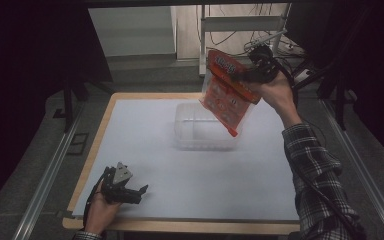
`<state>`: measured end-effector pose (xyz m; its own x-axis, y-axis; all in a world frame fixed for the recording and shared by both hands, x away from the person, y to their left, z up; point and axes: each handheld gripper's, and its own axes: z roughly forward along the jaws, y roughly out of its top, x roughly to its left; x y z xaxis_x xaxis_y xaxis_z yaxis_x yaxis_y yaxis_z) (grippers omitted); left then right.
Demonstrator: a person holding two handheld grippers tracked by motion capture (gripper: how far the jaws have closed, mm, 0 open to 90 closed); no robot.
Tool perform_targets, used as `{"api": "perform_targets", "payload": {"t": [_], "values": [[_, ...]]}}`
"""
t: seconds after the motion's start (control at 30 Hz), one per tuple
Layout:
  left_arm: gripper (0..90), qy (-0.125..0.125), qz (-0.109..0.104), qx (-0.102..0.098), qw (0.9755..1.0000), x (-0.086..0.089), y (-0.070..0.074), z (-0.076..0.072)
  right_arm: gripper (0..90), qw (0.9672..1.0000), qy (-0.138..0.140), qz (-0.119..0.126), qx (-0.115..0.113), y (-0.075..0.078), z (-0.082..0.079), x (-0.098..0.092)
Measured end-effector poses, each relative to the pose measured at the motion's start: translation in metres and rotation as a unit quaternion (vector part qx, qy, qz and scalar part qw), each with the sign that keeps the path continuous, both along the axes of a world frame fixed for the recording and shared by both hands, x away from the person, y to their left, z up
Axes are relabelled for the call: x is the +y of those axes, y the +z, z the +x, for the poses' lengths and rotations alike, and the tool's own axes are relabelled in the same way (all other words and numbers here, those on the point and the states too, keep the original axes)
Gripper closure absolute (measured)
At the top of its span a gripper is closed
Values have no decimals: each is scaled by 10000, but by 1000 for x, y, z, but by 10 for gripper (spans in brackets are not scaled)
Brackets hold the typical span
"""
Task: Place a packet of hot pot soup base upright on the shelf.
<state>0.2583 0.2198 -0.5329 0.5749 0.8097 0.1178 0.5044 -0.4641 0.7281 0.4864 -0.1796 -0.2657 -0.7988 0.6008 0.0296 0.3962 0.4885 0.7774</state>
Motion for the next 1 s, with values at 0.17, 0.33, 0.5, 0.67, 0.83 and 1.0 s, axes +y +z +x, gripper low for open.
{"api": "perform_targets", "payload": {"t": [0.17,0.33,0.5,0.67,0.83,1.0], "values": [[6,-15,19,5,10000,-1,0,0,894,9999,-13,-103,77,-12,8,2],[6,-30,47,35,10000,-1,-1,0,893,9996,22,-180,227,-26,14,9],[6,-41,85,5,10000,-2,-1,0,893,9988,32,-271,404,-42,22,17],[6,-32,97,-43,9999,-2,-2,0,893,9981,25,-274,546,-58,31,22],[5,-56,109,-43,9999,-3,-2,0,890,9981,-112,-311,515,-63,40,22],[5,-73,146,-32,9999,-3,-3,0,884,9980,-340,-268,460,-66,47,15]]}}
